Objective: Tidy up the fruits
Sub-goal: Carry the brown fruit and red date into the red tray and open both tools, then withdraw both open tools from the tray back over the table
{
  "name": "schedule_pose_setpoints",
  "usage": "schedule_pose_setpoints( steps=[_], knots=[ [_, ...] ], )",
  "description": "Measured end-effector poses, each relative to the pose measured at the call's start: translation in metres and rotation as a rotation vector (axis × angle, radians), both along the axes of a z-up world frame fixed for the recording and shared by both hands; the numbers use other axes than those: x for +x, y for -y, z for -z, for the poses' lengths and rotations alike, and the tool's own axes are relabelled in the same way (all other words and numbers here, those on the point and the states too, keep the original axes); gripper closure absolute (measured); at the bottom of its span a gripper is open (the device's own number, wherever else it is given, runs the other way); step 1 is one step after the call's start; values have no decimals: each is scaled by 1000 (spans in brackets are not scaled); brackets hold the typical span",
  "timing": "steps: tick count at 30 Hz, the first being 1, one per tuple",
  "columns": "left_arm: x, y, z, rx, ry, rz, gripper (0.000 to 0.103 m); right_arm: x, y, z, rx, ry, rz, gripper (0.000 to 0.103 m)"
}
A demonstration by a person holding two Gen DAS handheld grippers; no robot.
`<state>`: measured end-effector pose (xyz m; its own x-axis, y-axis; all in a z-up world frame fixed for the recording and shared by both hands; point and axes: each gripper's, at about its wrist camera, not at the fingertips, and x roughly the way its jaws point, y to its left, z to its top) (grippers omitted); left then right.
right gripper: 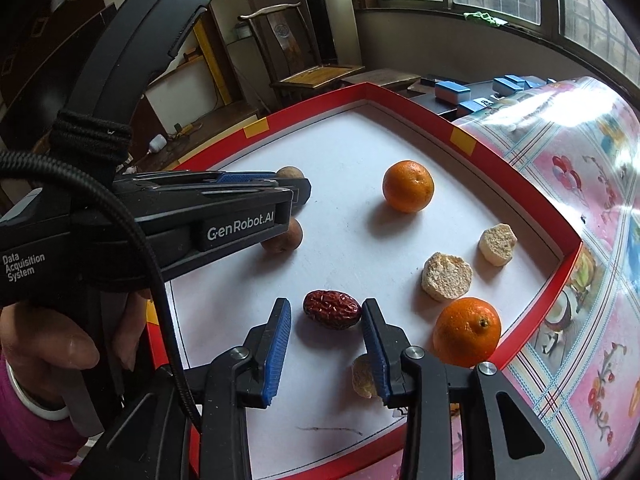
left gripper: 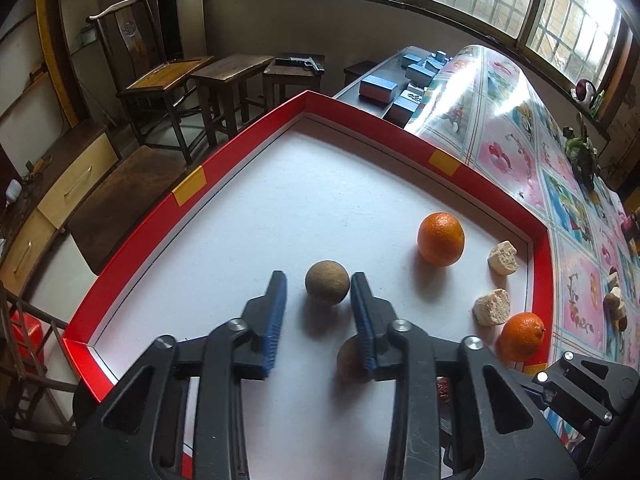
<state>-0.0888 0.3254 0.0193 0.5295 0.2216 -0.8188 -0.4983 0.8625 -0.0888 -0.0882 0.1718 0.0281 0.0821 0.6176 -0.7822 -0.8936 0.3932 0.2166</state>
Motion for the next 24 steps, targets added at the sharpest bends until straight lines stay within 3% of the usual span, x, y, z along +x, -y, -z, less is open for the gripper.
schedule_pose_setpoints(
  steps=[1,2,13,24],
  knots=[
    [-1,0,-1,4,3,-7,43,0,3,-1,6,-1,2,68],
    [-3,0,-3,8,15,-13,41,0,5,-3,12,-2,5,67],
    [-5,27,-16,38,31,7,41,3,53,-21,73,-7,82,63],
    [6,90,-30,65,52,134,41,26,118,-23,85,-11,231,60]
  ],
)
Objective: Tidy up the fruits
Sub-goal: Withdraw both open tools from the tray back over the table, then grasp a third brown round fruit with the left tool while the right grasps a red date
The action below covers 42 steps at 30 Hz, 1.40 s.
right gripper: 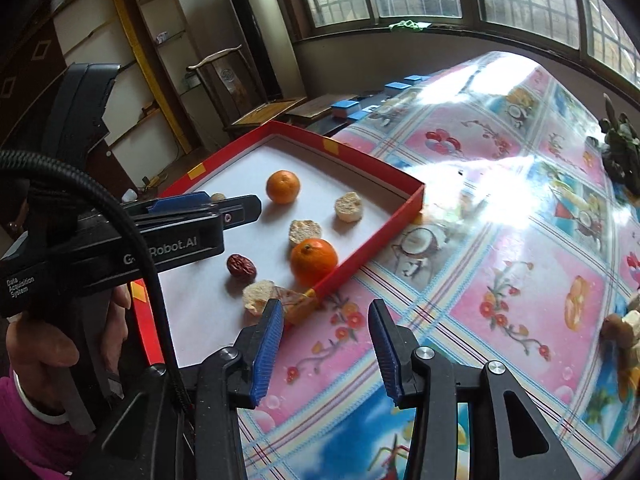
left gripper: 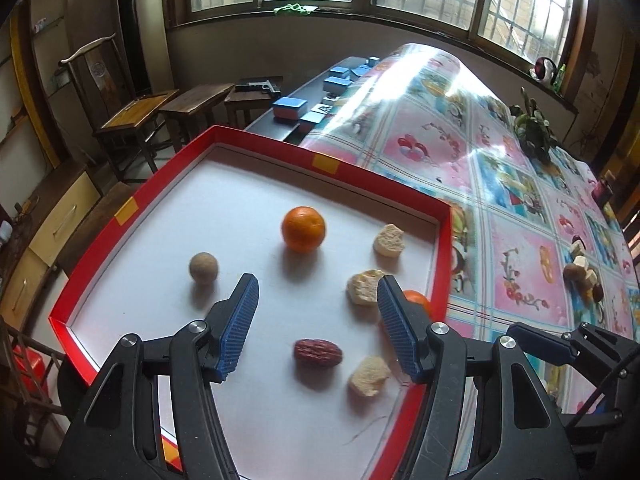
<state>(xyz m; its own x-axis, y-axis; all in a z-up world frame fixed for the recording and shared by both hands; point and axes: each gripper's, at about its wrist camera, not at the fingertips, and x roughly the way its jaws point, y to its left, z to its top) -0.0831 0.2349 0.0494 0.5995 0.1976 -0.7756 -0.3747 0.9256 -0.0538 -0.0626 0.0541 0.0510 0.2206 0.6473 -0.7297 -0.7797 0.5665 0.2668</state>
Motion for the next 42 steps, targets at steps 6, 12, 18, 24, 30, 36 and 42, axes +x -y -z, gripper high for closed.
schedule_pose_setpoints(
  steps=[6,12,18,24,30,36,42],
  knots=[
    [16,42,1,-6,-14,89,41,13,42,5,-17,-5,91,60],
    [32,84,2,-1,-26,179,41,26,96,12,-17,-21,196,60],
    [49,123,9,-29,-46,266,41,39,147,19,-34,-34,314,58],
    [68,157,13,-58,-59,351,41,47,187,22,-36,-42,401,58],
    [93,194,16,-80,-54,481,41,59,209,26,-20,-58,445,58],
    [122,227,24,-66,-72,586,41,67,223,29,-13,-62,472,58],
    [144,242,38,-56,-94,634,42,76,234,31,-2,-73,491,58]
  ],
)
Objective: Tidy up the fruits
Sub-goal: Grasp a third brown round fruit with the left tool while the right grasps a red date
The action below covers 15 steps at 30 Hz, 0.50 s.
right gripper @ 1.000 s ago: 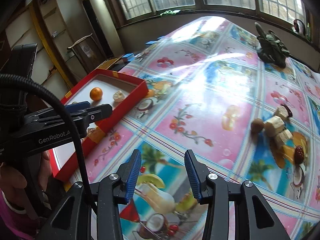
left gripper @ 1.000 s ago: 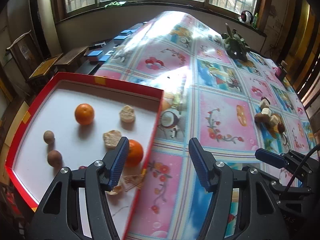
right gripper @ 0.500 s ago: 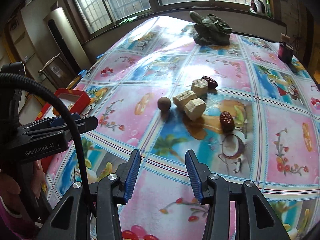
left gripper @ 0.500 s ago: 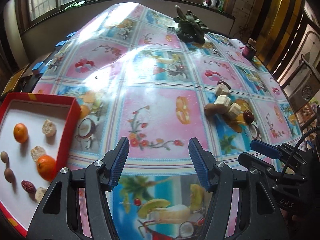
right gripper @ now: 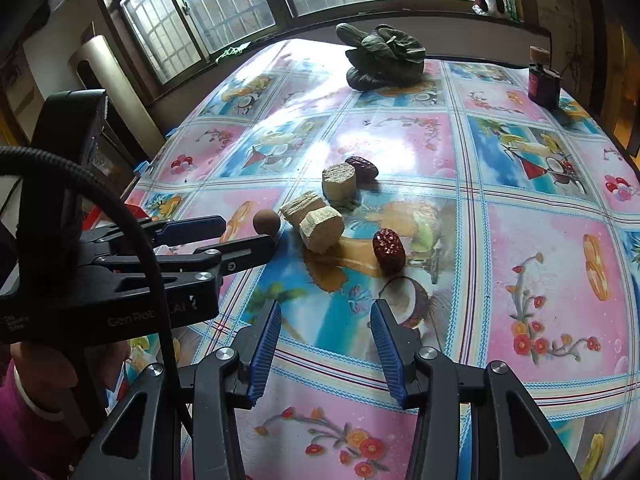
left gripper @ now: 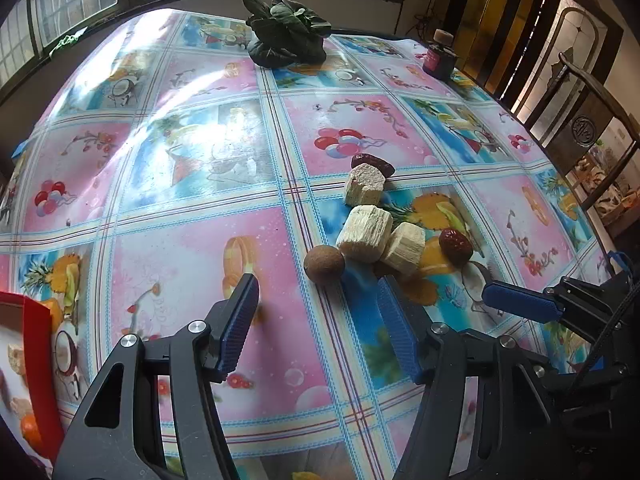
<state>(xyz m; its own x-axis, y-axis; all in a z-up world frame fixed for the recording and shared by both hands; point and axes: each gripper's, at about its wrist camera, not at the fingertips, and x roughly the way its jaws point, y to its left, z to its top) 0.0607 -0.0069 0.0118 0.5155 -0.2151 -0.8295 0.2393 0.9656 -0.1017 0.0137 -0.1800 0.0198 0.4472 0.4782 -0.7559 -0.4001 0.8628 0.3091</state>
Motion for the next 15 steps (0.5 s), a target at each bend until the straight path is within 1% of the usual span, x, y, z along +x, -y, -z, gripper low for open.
schedule_pose_setpoints(
  steps=[1,2,3,4,5,6,8,10,15],
  knots=[
    [2,0,2,-1,0,-2,47,1,2,0,5,-1,4,58],
    [4,0,3,2,0,-4,56,2,3,1,11,-3,8,58],
    [5,0,4,18,12,-8,60,3,5,2,13,-4,12,58],
    [6,0,4,30,19,-8,72,5,6,2,12,-2,17,58],
    [6,-1,4,36,22,-11,79,6,7,2,9,0,24,58],
    [8,-3,4,30,22,-16,82,7,8,2,6,3,33,58],
    [9,-7,4,5,18,-19,82,10,10,2,4,9,49,58],
    [7,-7,4,5,19,-20,82,11,11,1,-7,17,62,58],
    [-1,-11,0,-9,18,-30,82,17,6,0,-80,48,75,58]
  ],
)
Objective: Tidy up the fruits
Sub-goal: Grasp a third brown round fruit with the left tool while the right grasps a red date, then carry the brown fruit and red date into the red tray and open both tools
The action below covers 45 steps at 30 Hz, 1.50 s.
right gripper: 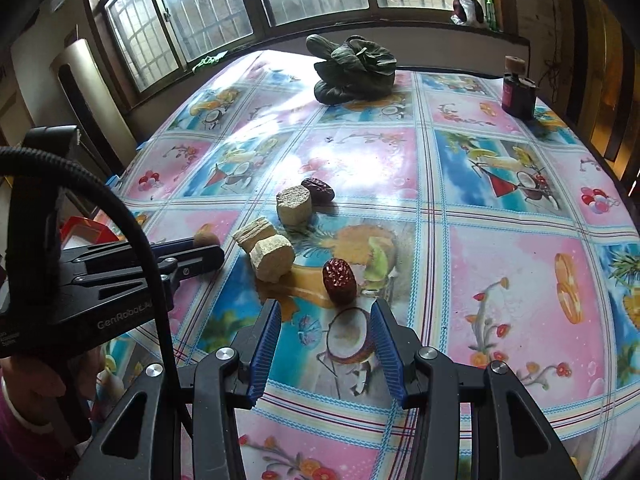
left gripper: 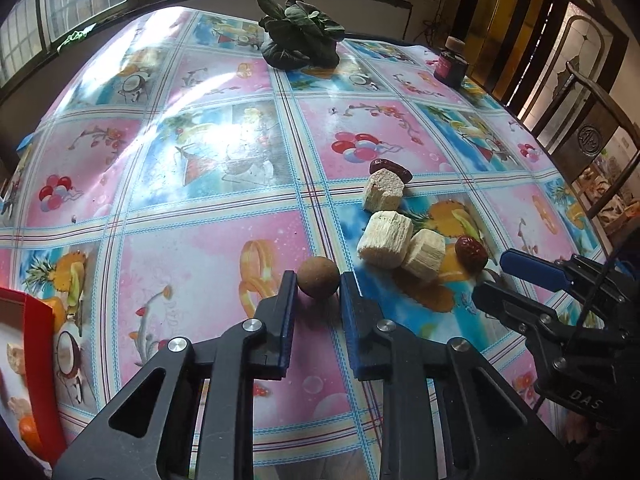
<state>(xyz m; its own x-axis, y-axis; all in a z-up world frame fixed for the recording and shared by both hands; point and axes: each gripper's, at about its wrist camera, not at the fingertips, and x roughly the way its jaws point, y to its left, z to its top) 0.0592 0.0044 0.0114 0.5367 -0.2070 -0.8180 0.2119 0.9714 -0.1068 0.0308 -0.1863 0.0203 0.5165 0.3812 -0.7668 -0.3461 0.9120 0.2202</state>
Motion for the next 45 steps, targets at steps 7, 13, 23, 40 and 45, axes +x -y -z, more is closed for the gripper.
schedule_pose_setpoints(
  steps=[7,13,23,40,45],
  knots=[
    [-20,-14,-11,-11,9,-31,82,22,-14,8,-104,11,-16,78],
    [-41,-35,-21,-15,27,-80,82,14,-9,5,-110,10,-7,85],
    [-75,-70,-37,-25,55,-148,82,-34,-31,-14,26,0,-113,85],
    [-145,-172,-49,70,84,-386,82,-75,-160,-35,46,36,-419,85],
    [-166,-203,-48,91,86,-459,82,-87,-194,-40,37,48,-496,86]
  ],
)
